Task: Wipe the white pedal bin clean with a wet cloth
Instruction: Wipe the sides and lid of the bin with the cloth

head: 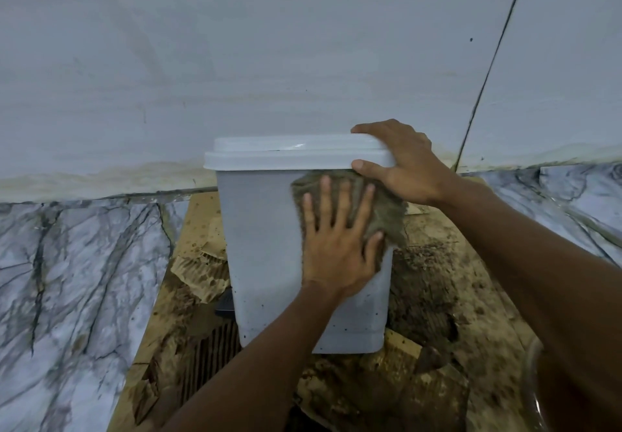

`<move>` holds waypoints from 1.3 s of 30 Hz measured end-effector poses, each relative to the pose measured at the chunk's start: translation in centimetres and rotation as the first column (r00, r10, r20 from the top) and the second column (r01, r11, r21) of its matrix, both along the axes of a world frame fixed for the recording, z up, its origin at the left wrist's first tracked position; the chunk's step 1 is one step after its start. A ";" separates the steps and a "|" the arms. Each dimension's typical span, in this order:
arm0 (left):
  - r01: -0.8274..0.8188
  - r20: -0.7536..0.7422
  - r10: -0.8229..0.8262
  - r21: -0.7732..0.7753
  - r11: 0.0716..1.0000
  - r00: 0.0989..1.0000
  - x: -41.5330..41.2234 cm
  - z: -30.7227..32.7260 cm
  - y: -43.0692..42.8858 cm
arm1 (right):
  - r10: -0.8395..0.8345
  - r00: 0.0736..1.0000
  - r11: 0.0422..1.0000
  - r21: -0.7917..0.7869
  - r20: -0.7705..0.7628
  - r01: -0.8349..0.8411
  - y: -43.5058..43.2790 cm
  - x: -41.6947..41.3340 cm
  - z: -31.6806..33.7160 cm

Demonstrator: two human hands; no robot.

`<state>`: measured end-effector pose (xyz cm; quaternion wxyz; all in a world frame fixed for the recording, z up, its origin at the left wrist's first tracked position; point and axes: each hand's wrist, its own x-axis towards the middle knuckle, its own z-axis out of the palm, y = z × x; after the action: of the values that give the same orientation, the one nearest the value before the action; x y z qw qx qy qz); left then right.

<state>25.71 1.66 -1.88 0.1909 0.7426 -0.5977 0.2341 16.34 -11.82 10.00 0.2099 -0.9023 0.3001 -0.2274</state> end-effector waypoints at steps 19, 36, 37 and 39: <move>0.260 0.194 -0.289 0.163 0.952 0.937 -1.1 -5.6 2.6 | -0.032 0.999 0.999 -0.025 -0.011 0.032 -0.7 0.5 -0.9; 0.142 0.100 -0.157 0.145 0.979 0.983 0.0 -5.0 3.2 | -0.039 0.999 0.999 -0.025 -0.015 0.038 -0.8 0.5 -0.9; 0.205 0.139 -0.234 0.193 0.960 0.962 -1.0 -6.0 3.3 | -0.038 0.999 0.999 -0.026 -0.011 0.038 -0.7 0.6 -0.9; 0.305 0.229 -0.389 0.328 0.894 0.893 -2.4 -8.5 4.7 | -0.032 0.999 0.999 -0.035 -0.003 0.032 -0.7 0.5 -1.0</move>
<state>23.32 6.37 -10.37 0.0326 0.5999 -0.7704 0.2134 16.85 -12.54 9.04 0.1899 -0.9013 0.3111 -0.2342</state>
